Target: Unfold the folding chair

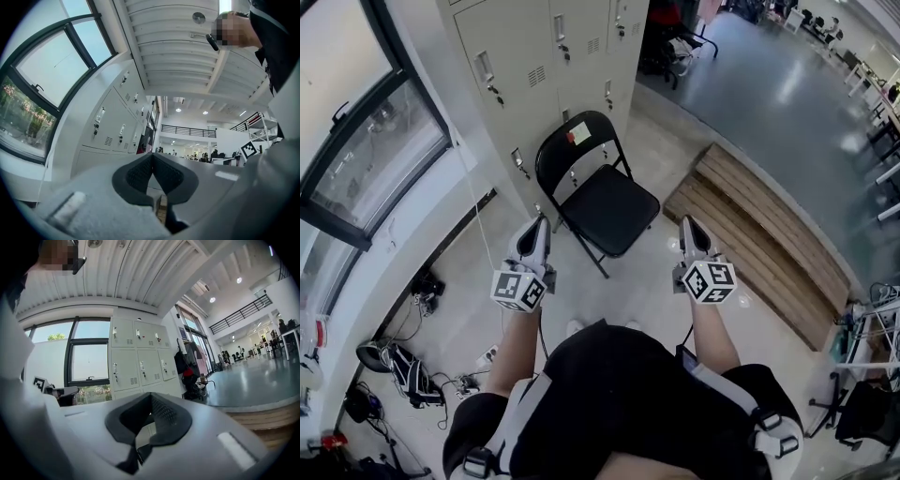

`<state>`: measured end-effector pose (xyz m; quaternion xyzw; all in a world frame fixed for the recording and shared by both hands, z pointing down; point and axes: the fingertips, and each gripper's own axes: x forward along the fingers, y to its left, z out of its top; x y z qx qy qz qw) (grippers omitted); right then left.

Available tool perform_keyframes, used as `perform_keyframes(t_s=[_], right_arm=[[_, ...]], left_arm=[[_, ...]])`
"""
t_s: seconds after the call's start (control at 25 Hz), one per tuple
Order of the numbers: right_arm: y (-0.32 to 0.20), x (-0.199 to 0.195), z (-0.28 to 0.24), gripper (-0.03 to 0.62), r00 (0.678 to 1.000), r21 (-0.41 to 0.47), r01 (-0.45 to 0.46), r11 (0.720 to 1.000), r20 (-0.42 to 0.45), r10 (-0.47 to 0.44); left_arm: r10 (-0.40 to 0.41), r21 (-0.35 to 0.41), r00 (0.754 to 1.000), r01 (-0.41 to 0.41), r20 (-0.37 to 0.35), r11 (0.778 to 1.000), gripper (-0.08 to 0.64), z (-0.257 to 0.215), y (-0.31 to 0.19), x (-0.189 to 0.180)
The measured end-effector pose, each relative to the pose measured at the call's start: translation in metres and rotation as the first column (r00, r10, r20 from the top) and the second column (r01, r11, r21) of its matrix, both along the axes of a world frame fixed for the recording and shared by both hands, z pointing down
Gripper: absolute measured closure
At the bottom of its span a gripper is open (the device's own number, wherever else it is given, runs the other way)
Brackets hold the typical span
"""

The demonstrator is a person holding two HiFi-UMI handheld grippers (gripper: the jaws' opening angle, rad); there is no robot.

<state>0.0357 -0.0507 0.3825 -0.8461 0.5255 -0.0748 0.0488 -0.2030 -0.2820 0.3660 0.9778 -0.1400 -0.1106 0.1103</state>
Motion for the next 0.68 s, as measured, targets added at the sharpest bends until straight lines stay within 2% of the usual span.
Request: perform_keyframes(t_s=[0.32,0.68], right_arm=[[-0.004,0.001,0.003,0.588,1.000,0.015,0.009,1.000,0.012,-0.009],[-0.007,0.006,0.013,0.588,0.999,-0.003,0.010,1.000,0.036,-0.010]], left_arm=[[-0.007,0.004,1.000,0.007,0.018,1.000,0.560,0.003,-0.003,-0.002],[-0.022,-0.044,0.999,0.023,0.040,0.999,0.560,0.023,-0.005,-0.014]])
